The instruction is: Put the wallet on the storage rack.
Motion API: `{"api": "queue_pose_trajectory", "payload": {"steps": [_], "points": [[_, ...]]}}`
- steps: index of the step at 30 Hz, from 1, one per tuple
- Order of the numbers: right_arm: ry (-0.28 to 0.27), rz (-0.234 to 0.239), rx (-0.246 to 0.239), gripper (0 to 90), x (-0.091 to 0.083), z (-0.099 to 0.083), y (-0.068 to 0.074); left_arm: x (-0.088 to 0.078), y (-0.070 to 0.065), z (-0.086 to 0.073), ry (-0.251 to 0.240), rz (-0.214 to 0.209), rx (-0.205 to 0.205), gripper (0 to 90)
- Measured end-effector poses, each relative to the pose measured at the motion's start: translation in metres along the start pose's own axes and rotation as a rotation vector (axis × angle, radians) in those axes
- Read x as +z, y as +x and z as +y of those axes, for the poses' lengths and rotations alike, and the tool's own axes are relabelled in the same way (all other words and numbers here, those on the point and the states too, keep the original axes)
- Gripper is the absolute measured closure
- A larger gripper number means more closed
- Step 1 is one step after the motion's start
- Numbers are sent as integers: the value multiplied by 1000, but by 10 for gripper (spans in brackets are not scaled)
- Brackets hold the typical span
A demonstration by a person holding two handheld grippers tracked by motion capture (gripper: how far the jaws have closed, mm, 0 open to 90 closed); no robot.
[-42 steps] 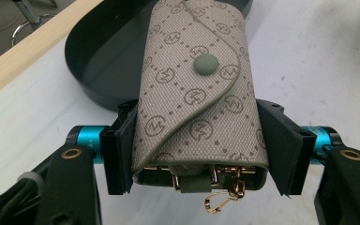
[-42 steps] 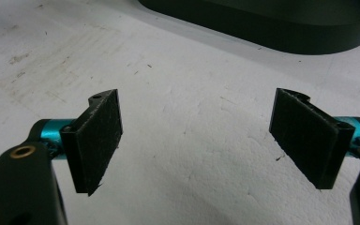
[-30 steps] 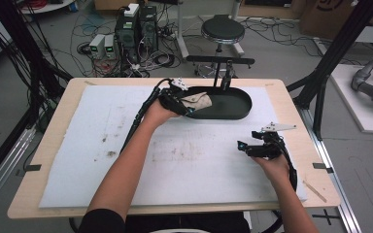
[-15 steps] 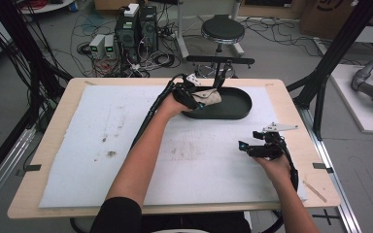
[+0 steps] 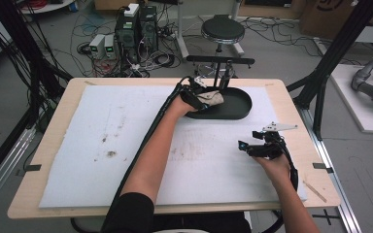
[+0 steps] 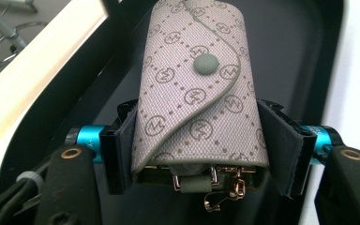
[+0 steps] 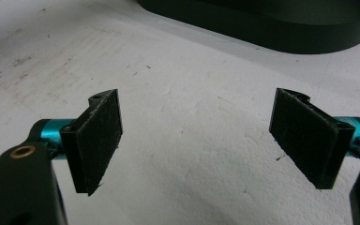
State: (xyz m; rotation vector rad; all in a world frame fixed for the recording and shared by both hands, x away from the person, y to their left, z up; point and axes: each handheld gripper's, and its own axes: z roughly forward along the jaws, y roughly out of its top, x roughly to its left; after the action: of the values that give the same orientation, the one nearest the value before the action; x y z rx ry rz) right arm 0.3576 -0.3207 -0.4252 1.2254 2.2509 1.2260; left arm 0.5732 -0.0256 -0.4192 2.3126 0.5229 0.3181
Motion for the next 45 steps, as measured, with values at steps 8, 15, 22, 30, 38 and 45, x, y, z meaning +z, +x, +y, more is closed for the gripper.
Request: {"api": "queue_pose_trajectory", "payload": {"steps": [8,15,22,30,38,45], "points": [[-1,2,-1,177,0,0,0,7,3,-8,44,-3,-17,351],[-5,1,-2,177,0,0,1,9,1,-7,57,3,-17,333],[-6,2,-1,177,0,0,1,2,0,-4,29,14,-22,280],[-10,0,2,177,-1,0,0,-15,-2,-1,13,21,-39,273],[-25,-1,10,177,-3,1,-1,-51,-15,-7,-22,33,-33,273],[-21,-6,3,178,-3,1,0,-82,-26,-26,-58,23,-43,273]]}}
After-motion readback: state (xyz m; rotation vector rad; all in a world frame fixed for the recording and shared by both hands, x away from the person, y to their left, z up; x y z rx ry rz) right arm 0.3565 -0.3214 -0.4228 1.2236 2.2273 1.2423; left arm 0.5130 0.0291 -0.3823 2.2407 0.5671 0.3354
